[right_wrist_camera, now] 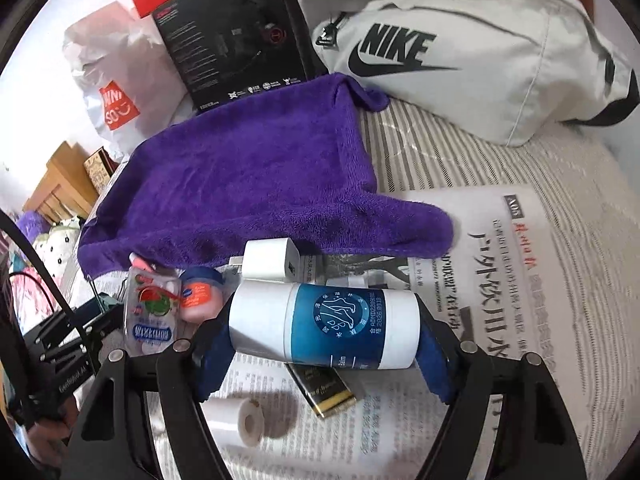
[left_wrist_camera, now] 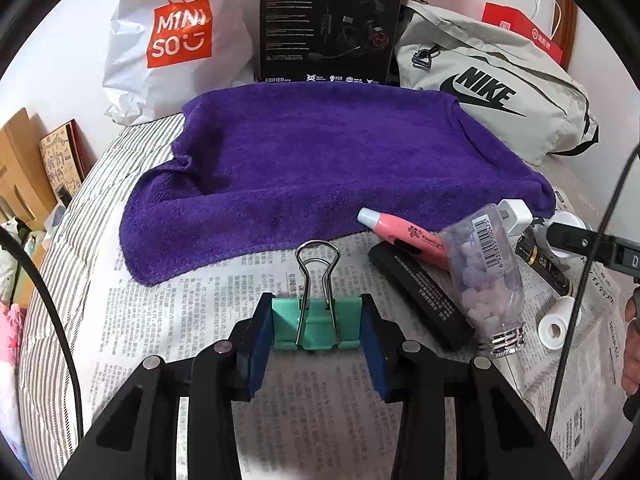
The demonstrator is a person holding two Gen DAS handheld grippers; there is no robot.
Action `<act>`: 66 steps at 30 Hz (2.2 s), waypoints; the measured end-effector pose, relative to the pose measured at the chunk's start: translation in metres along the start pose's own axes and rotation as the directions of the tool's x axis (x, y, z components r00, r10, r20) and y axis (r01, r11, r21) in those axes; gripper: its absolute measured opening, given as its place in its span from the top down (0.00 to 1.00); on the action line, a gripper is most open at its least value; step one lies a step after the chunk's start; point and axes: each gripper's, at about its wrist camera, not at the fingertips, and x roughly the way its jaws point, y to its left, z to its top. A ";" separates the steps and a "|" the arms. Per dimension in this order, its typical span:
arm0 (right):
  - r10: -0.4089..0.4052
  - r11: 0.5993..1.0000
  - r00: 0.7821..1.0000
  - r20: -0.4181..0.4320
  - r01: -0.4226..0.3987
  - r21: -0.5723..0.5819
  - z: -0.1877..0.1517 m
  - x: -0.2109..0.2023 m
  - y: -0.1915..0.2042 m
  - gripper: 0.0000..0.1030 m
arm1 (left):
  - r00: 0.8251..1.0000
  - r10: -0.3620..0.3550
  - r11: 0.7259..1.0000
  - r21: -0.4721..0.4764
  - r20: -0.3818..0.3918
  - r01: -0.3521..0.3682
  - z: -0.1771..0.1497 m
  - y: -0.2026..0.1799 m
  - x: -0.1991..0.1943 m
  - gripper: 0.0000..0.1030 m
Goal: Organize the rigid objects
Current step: 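Lift the clip with the left tool while the right tool lifts the stick toward the towel, then lower the clip onto the purple towel and open the left tool while the right tool releases the stick there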
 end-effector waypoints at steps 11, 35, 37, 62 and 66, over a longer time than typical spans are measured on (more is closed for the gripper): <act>0.014 0.998 1.000 0.002 -0.013 -0.060 -0.006 -0.015 0.000 0.25 | 0.998 -0.070 0.995 -0.077 0.007 0.070 0.005 0.020 -0.018 0.62; 0.041 0.970 0.997 0.072 -0.022 -0.242 0.101 -0.002 0.061 0.25 | 0.995 -0.060 0.995 -0.077 0.081 0.067 0.110 0.043 -0.007 0.62; 0.052 0.966 0.996 0.067 -0.033 -0.256 0.113 0.008 0.067 0.25 | 0.994 -0.081 0.992 -0.091 0.075 0.087 0.120 0.047 0.004 0.62; -0.012 0.966 0.988 -0.153 -0.028 -0.259 0.170 0.154 0.079 0.25 | 0.991 -0.050 0.998 -0.041 -0.128 0.045 0.176 0.041 0.125 0.62; -0.045 0.955 0.986 -0.163 -0.005 -0.296 0.170 0.159 0.086 0.24 | 0.991 -0.019 1.000 0.000 -0.133 0.019 0.176 0.035 0.127 0.62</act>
